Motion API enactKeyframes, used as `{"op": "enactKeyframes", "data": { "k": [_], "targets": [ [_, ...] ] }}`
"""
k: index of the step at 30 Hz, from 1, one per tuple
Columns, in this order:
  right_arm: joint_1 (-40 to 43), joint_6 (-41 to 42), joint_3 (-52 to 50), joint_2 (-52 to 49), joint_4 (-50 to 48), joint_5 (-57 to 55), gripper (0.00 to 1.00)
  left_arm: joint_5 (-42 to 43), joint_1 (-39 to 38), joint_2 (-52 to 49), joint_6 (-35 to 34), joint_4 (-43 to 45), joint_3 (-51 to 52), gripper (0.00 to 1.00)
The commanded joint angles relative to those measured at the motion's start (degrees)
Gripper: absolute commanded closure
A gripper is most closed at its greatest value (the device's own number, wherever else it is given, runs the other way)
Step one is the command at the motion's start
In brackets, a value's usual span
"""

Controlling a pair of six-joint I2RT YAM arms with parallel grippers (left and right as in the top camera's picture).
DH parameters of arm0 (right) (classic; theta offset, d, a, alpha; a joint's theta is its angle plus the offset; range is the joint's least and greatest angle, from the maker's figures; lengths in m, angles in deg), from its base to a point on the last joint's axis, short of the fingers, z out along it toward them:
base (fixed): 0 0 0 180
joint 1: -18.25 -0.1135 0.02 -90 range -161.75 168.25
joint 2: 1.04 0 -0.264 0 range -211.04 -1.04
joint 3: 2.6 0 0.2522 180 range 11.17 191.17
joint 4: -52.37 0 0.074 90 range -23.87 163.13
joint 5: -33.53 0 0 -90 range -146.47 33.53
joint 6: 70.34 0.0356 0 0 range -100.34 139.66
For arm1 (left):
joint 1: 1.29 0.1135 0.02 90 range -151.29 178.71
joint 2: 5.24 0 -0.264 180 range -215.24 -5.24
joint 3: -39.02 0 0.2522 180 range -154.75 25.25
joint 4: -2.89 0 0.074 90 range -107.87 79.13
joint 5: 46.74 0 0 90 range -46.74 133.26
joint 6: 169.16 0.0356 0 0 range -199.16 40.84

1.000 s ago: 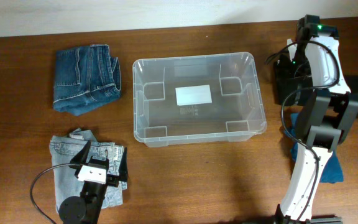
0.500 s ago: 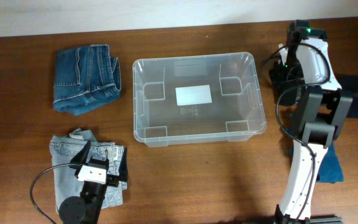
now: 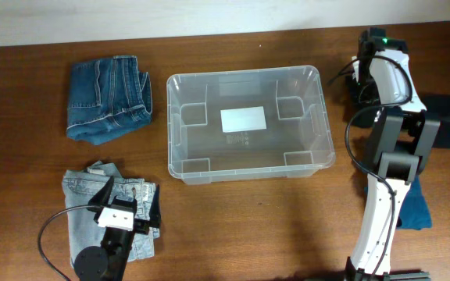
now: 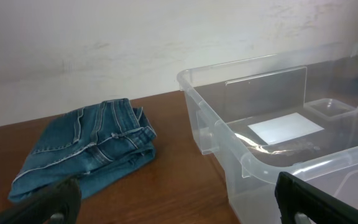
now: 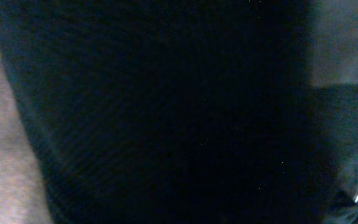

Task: Pack container
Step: 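Lower the right gripper and grasp the black striped garment, then lift the black garment and carry it into the container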

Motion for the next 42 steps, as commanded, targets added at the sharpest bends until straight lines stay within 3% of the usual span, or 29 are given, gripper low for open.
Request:
{"op": "enactKeyframes", "data": {
  "k": [1, 5, 8, 13, 27, 34, 42],
  "targets": [
    [-0.2, 1.5, -0.6, -2.1, -0.8, 0.7, 0.65, 0.3, 0.3, 0.3, 0.9, 0.0, 0.3, 0.01],
    [-0.1, 5.6, -0.4, -1.2, -0.6, -1.9, 0.69, 0.3, 0.3, 0.3, 0.9, 0.0, 0.3, 0.01],
    [0.2, 7.8, 0.6, 0.6, 0.0, -2.4, 0.81, 0.3, 0.3, 0.3, 0.9, 0.0, 0.3, 0.01],
    [1.0, 12.0, 4.0, 4.7, 2.7, -2.0, 0.86, 0.3, 0.3, 0.3, 0.9, 0.0, 0.3, 0.01],
    [-1.3, 23.4, 5.9, 29.6, 11.1, 4.3, 0.86, 0.3, 0.3, 0.3, 0.9, 0.0, 0.3, 0.01],
    [-11.1, 30.9, 5.9, 40.2, 20.2, 7.3, 0.86, 0.3, 0.3, 0.3, 0.9, 0.0, 0.3, 0.01],
    [-28.2, 41.2, 4.8, 39.8, 23.6, 7.3, 0.86, 0.3, 0.3, 0.3, 0.9, 0.0, 0.3, 0.01]
  ]
}}
